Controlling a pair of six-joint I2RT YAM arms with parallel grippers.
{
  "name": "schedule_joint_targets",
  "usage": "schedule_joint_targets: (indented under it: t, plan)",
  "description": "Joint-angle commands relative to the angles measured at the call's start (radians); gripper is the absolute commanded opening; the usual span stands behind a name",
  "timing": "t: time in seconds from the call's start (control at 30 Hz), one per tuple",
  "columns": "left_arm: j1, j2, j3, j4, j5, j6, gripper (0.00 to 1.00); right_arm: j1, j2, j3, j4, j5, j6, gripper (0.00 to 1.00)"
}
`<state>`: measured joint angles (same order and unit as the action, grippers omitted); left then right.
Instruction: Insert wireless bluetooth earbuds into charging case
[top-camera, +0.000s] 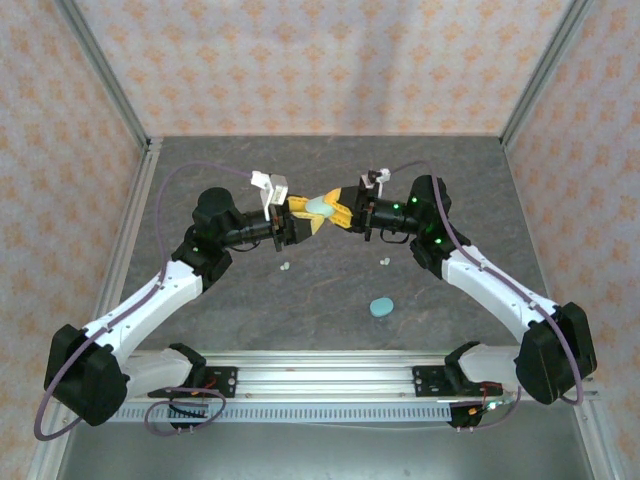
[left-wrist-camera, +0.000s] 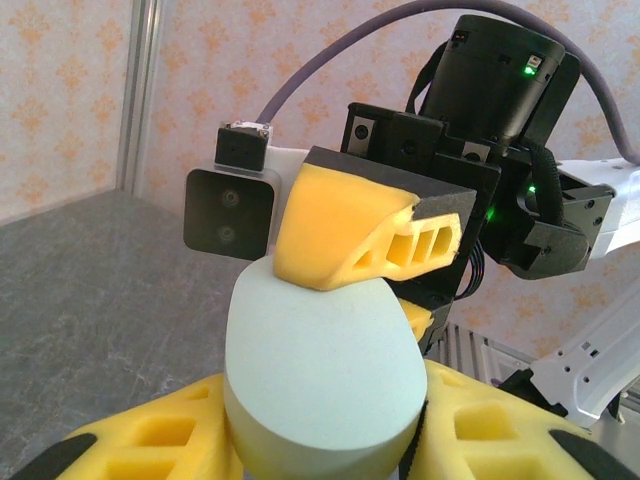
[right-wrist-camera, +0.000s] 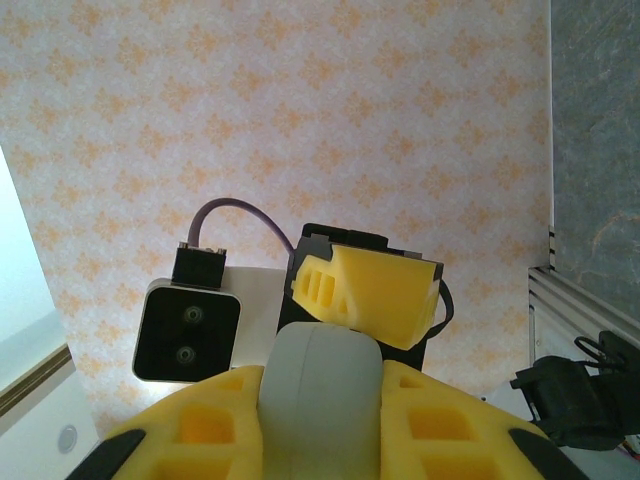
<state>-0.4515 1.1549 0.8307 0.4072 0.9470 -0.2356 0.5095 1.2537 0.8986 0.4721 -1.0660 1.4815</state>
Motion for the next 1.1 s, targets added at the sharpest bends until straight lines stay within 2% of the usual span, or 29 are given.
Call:
schedule_joint_targets:
  t: [0.0,0.1,0.27,0.37,0.53,0.6,0.67,0.77,0.9,1.07]
  plan:
    - [-0.004,0.005,0.043,0.012,0.041,0.006,0.28,0.012,-0.014,0.032,0.027,-0.027,-0.001,0.05]
    - [-0.005,0.001,0.045,-0.005,0.039,0.015,0.19,0.012,-0.014,0.031,0.026,-0.026,-0.006,0.12]
    - [-0.004,-0.026,0.049,-0.067,0.028,0.047,0.11,0.012,-0.021,0.036,-0.008,-0.021,-0.065,0.49]
    - [-0.004,-0.058,0.049,-0.129,0.02,0.08,0.09,0.008,-0.042,0.048,-0.057,-0.006,-0.146,0.59]
    - [-0.004,-0.113,0.055,-0.26,0.019,0.146,0.07,-0.022,-0.128,0.103,-0.305,0.053,-0.429,0.64]
    - [-0.003,-0.134,0.057,-0.306,0.019,0.168,0.07,-0.024,-0.182,0.15,-0.496,0.121,-0.656,0.66]
    - [-0.004,-0.152,0.056,-0.346,0.03,0.184,0.07,-0.013,-0.236,0.206,-0.712,0.242,-0.931,0.66]
    - [-0.004,-0.172,0.073,-0.426,0.065,0.228,0.07,0.029,-0.267,0.245,-0.855,0.327,-1.236,0.67]
    - [-0.004,-0.198,0.09,-0.512,0.08,0.276,0.07,0.094,-0.263,0.241,-0.844,0.257,-1.378,0.68]
    - [-0.003,-0.222,0.096,-0.547,0.101,0.282,0.07,0.179,-0.231,0.24,-0.827,0.254,-1.479,0.69]
